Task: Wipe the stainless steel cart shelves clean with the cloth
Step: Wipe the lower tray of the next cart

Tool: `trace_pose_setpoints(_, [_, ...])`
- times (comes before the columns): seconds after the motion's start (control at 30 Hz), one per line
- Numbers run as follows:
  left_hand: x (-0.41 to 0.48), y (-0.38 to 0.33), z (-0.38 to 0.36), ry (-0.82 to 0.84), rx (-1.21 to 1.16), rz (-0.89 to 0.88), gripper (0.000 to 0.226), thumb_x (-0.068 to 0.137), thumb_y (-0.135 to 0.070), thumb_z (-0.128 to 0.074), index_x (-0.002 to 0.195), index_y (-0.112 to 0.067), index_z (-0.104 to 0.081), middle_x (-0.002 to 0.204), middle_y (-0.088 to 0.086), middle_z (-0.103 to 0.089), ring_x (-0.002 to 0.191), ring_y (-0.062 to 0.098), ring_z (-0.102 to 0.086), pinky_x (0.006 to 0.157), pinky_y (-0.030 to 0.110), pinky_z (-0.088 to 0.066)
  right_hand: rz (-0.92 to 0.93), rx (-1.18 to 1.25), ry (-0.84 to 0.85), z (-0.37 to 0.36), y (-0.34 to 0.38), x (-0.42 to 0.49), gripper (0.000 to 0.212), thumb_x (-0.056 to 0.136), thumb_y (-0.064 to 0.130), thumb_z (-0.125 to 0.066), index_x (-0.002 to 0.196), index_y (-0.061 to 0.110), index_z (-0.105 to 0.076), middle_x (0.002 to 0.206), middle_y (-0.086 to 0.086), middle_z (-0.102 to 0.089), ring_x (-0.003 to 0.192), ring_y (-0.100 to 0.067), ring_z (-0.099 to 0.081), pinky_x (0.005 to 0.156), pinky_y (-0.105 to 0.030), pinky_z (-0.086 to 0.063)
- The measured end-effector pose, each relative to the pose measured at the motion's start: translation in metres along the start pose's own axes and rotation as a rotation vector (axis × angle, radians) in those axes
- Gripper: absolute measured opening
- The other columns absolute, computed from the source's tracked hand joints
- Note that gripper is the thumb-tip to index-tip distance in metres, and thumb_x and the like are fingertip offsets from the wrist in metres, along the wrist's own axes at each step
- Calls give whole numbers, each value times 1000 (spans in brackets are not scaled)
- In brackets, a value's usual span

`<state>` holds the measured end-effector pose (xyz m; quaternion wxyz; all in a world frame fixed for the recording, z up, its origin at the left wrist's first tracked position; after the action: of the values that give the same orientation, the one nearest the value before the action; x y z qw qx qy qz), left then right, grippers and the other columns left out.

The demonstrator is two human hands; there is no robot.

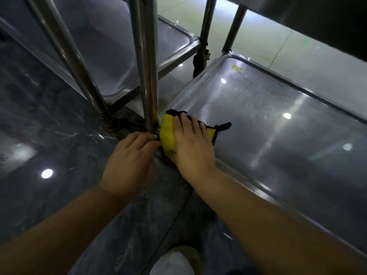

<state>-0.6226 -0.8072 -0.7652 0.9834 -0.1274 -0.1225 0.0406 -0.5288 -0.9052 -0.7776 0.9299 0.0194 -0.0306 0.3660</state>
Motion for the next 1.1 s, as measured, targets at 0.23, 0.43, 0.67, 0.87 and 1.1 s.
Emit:
trace_pose_setpoints(0.23, [19,-60,-9,-43,-70,-92,41,77,-18,-40,107,-10,-67,110,8,-65,104,28,-55,92,38,-41,-25,-40,-40,-3,-57,-65,95,64,36,-86,141,5,-42,145,-16,-43,132,-36,-43,109,-45,-31])
trace_pose_setpoints(0.43, [37,-148,-34,51,-165,-290,43,76,-19,-37,109,-9,-64,114,10,-62,102,30,-57,89,40,-44,-36,-141,-18,7,-133,-157,102,54,35,-90,140,8,-43,145,-14,-45,132,-33,-44,110,-46,-26])
trace_pose_setpoints(0.67, [41,-275,-64,134,-204,-624,43,72,-21,-41,105,-12,-67,114,7,-63,108,25,-49,91,33,-34,-175,-184,53,25,-232,-283,96,64,51,-77,140,9,-38,143,-15,-46,131,-34,-45,108,-48,-28])
trace_pose_setpoints(0.87, [32,-365,-83,206,-168,-846,45,70,-29,-43,106,-13,-65,116,7,-62,107,27,-55,92,33,-32,-402,-242,49,40,-316,-392,84,71,41,-72,137,4,-35,138,-22,-50,125,-39,-50,99,-51,-40])
trace_pose_setpoints(1.1, [19,-409,-107,260,-77,-986,52,72,-46,-41,109,-18,-64,118,5,-62,109,26,-57,93,35,-38,-790,-257,135,61,-393,-502,96,44,12,-95,127,-9,-52,129,-29,-54,110,-47,-59,80,-58,-50])
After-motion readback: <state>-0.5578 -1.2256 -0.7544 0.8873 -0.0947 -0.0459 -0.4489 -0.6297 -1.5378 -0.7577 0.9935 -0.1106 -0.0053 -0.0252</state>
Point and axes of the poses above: each hand's wrist, its own x-axis towards the middle knuckle, its own z-axis out of the back of the hand, y = z × x, the point moved 5 cm from there along x, towards the middle knuckle
